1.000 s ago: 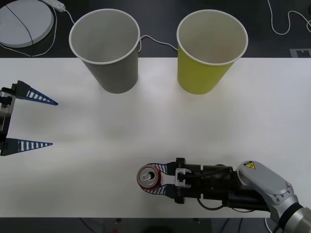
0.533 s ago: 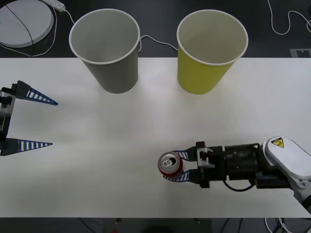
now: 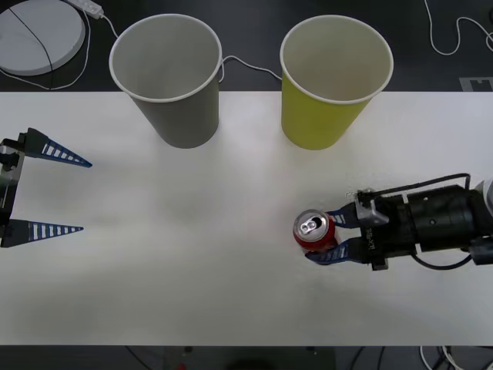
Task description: Put the can into the green bin and the plastic bottle into the gray bin
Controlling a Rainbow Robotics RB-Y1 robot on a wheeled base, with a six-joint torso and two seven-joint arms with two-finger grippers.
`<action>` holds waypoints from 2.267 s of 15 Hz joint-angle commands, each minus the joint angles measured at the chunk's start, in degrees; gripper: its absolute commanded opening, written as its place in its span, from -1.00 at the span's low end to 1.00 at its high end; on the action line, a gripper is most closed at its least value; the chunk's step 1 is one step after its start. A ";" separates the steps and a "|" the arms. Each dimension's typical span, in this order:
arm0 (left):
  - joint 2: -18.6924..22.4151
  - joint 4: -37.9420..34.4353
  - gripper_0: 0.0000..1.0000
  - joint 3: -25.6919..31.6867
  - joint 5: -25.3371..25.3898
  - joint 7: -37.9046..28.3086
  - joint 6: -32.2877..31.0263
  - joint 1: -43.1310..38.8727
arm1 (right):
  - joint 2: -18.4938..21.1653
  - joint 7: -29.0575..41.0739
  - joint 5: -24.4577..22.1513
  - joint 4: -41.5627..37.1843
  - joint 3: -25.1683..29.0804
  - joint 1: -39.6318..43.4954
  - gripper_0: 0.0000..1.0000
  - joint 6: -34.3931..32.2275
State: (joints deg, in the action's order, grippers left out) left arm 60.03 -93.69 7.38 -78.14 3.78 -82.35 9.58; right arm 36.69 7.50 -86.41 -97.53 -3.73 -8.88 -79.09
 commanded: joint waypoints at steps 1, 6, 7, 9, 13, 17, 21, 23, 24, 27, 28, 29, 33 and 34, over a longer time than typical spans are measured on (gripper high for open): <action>0.00 0.00 1.00 0.00 0.00 0.00 0.00 0.00 | 2.69 9.90 -1.48 -4.86 4.25 0.00 -1.00 -3.35; 0.00 0.00 1.00 0.00 0.00 0.00 0.00 0.00 | 11.47 25.81 -0.51 -12.16 9.97 0.00 -1.00 -3.96; 0.00 0.00 1.00 0.00 0.00 0.00 0.00 0.00 | 12.88 28.71 0.36 -12.51 11.81 -0.17 -1.00 -4.75; 0.00 0.00 1.00 0.00 0.00 0.00 0.00 0.00 | 15.17 34.16 0.89 -12.86 15.42 -1.58 -1.00 -7.57; 0.00 0.00 1.00 0.00 0.00 0.00 0.00 0.00 | 21.41 46.20 2.47 -12.86 19.90 -5.53 -1.00 -10.91; 0.00 0.00 1.00 0.00 0.00 0.00 0.00 0.00 | 28.79 56.48 6.34 -13.21 19.90 -8.79 -1.00 -10.91; 0.00 0.00 1.00 0.00 0.00 0.00 0.00 0.00 | 29.76 65.62 2.12 -15.32 17.96 -15.64 -1.00 -10.91; 0.00 0.00 1.00 0.00 0.00 0.00 0.00 0.00 | 30.02 66.24 -1.22 -14.88 12.95 -21.35 -1.00 -10.91; 0.00 0.00 1.00 0.00 0.00 0.00 0.00 0.00 | 29.93 66.33 -2.62 -14.09 9.88 -24.17 -1.00 -10.91; 0.00 0.00 1.00 0.00 0.00 0.00 0.00 0.00 | 29.23 66.33 -5.61 -9.34 -0.58 -34.89 -1.00 -10.91; 0.00 0.00 1.00 0.00 0.00 0.00 0.00 0.00 | 28.44 66.33 -6.14 -6.62 -4.10 -38.84 -1.00 -10.91; 0.00 0.00 1.00 0.00 0.00 0.00 0.00 0.00 | 27.47 66.33 -6.75 -3.72 -7.61 -42.71 -1.00 -10.91; 0.00 0.00 1.00 0.00 0.00 0.00 0.00 0.00 | 22.99 66.24 -11.50 6.48 -18.33 -55.89 -1.00 -10.91; 0.00 0.00 1.00 0.00 0.00 0.00 0.00 0.00 | 21.05 66.24 -13.70 8.67 -20.18 -58.44 -1.00 -10.91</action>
State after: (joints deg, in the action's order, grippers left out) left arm 60.03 -93.69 7.38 -78.14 3.78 -82.35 9.58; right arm 59.04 73.75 -98.58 -90.40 -22.61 -65.54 -90.01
